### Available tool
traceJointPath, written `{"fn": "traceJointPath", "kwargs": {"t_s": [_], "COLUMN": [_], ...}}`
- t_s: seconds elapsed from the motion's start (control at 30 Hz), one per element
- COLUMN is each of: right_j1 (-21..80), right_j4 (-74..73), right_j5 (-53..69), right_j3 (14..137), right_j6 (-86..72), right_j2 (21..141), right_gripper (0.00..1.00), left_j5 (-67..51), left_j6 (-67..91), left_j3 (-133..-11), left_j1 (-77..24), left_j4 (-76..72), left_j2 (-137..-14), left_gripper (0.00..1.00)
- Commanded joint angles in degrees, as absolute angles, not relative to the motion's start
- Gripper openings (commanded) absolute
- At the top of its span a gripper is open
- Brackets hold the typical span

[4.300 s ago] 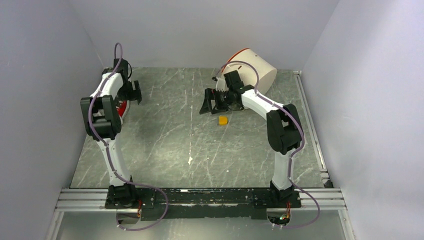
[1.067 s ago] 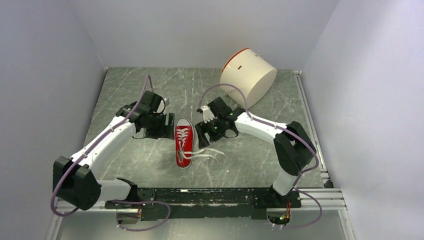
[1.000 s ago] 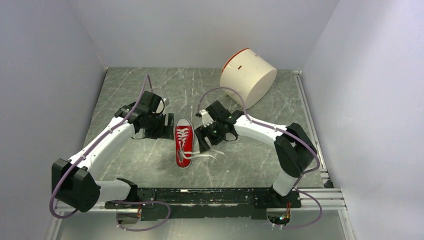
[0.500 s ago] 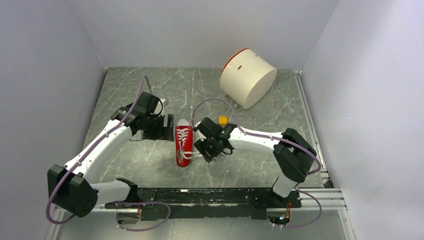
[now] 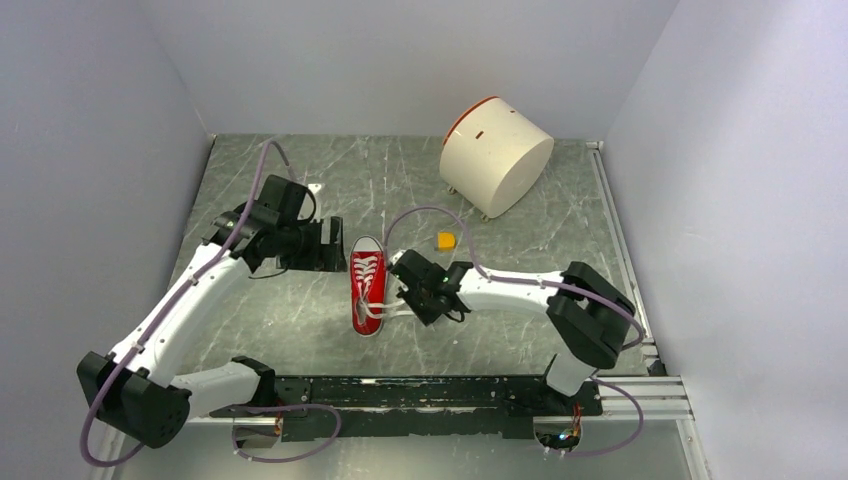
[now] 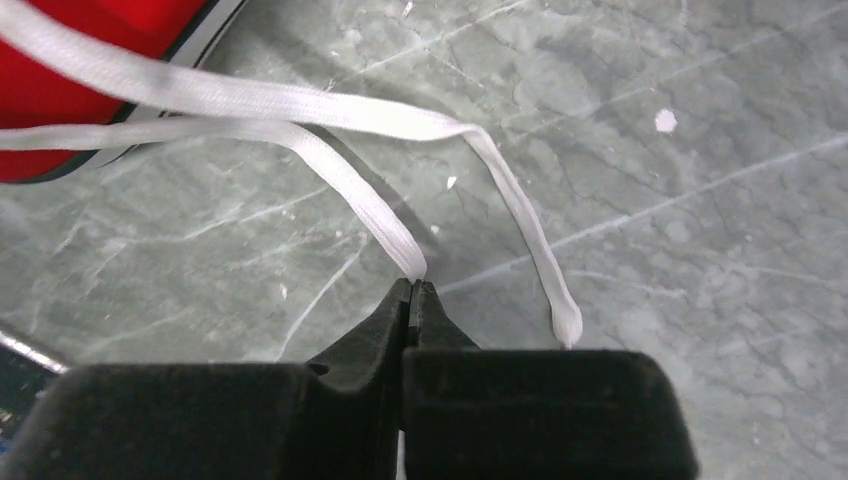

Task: Tie the shoes

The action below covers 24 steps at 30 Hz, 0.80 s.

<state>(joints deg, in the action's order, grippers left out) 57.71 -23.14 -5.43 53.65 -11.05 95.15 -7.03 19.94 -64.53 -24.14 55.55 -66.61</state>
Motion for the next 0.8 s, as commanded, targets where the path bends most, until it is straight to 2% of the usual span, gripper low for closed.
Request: {"fn": "traceJointPath", "kwargs": {"t_s": [0.0,0.1,0.33,0.57,0.77], "right_j1": [57.8,55.7,46.5,39.2,33.9], "right_j4": [-28.8,-30.8,-25.2,-22.6,-22.5], "right_j5": [-7.7,-8.9,7.6,15.8,21.7], "right_j3": [60.2,66.0,69.9,72.3,72.1], "right_j6": [-13.2,-17.2,-25.4,-27.6,-27.7], "right_j2": [87.0,81.2,79.8,83.4,84.8], "right_gripper": [0.0,0.0,0.0,0.0,0.0], "left_j5": [-9.1,-11.9,-25.6,-24.7,-19.7], "left_j6": [20.1,18.8,18.2,12.1,-2.4], "left_j3": [-68.0,-67.9,-61.3,-56.4,-55.3], "left_j1": [-23.9,-23.9,-25.4,-38.2,-52.5], "left_j4": [55.9,53.5,42.1,31.9,22.9], "left_j2": [-64.7,-63.4,-59.6,-56.8,-64.5], "left_gripper": [0.89,0.9,0.84,0.75,0.72]}}
